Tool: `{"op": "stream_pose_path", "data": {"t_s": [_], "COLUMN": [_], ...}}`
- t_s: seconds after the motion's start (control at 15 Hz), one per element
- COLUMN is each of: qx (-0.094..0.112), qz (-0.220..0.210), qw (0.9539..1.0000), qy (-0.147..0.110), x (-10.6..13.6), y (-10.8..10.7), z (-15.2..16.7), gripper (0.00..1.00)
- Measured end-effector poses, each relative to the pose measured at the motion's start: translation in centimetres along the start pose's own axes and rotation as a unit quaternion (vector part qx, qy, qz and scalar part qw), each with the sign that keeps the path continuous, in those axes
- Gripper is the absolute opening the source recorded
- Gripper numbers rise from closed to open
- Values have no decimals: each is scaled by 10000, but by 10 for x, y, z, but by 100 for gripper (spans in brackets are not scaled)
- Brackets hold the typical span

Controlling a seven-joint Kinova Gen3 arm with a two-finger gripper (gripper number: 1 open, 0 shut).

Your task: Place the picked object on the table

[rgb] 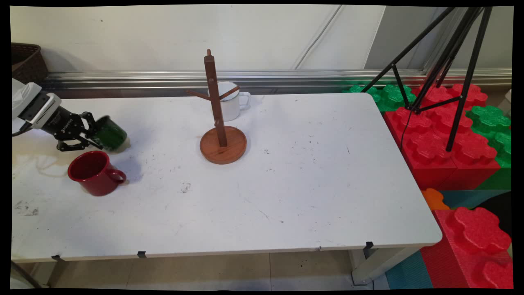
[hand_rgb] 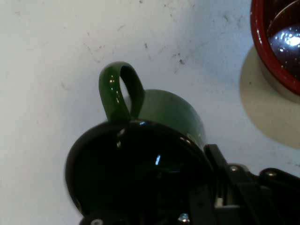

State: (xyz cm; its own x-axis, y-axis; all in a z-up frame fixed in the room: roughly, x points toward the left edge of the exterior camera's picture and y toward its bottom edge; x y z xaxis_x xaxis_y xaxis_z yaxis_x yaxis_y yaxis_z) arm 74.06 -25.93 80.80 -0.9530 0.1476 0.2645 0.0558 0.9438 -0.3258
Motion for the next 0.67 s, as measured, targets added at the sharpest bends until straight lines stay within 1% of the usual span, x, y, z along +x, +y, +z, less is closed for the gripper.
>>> {"op": "stream_pose_path", "data": {"t_s": [0.07, 0.67], "qx": [-8, -25], "qz": [24, 104], "qw": [10000, 9999], "qy": [-6, -19], "x": [0, 3], "y": [0, -1], "z": [1, 5], "gripper": [100, 100]}}
